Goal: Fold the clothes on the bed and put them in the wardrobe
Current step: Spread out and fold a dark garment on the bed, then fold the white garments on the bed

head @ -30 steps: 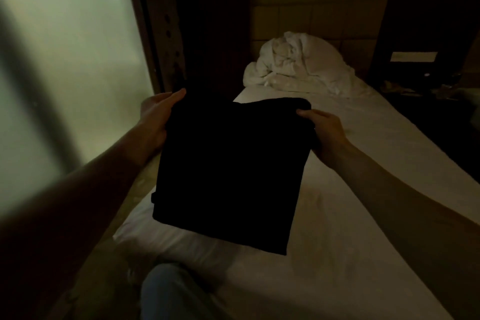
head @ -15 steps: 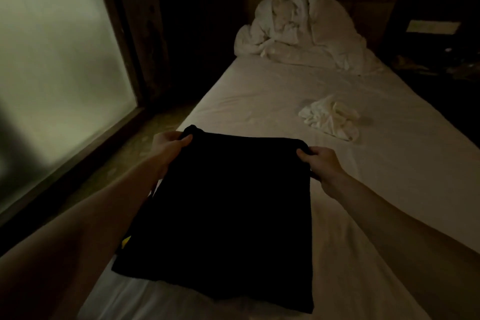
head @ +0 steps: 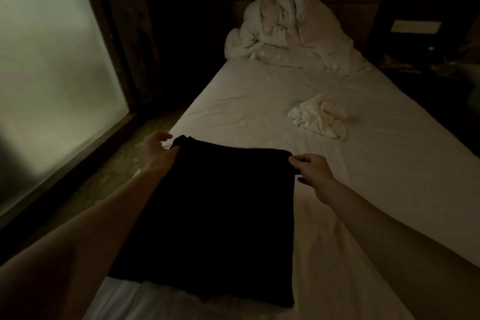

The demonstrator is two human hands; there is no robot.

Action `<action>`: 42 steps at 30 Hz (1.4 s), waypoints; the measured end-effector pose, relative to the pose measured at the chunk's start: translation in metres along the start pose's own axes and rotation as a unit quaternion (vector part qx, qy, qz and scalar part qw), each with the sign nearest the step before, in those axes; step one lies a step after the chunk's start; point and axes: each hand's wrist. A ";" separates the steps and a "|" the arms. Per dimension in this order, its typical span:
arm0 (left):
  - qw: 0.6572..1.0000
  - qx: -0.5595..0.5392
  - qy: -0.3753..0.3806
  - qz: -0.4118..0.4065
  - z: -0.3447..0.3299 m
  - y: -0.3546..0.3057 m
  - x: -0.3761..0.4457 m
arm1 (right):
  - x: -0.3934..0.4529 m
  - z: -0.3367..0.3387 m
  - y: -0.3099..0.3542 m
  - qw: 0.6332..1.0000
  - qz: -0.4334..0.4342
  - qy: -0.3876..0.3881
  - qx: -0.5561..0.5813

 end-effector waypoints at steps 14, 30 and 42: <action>0.890 0.311 0.091 -0.321 -0.105 -0.134 -0.139 | -0.074 0.134 0.031 0.805 0.143 -0.114 -0.565; 0.863 0.326 0.135 -0.361 -0.328 -0.171 -0.051 | 0.141 0.197 -0.022 0.803 0.085 -0.091 -0.582; 0.899 0.270 0.167 -0.302 -0.449 -0.125 0.048 | 0.327 0.141 -0.088 0.842 0.152 -0.097 -0.509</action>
Point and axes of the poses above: each hand's wrist, its own x-axis towards the middle knuckle, its own z-axis out of the back of the hand, y = z × x, and after that the axes turned 1 degree about y, right-handed
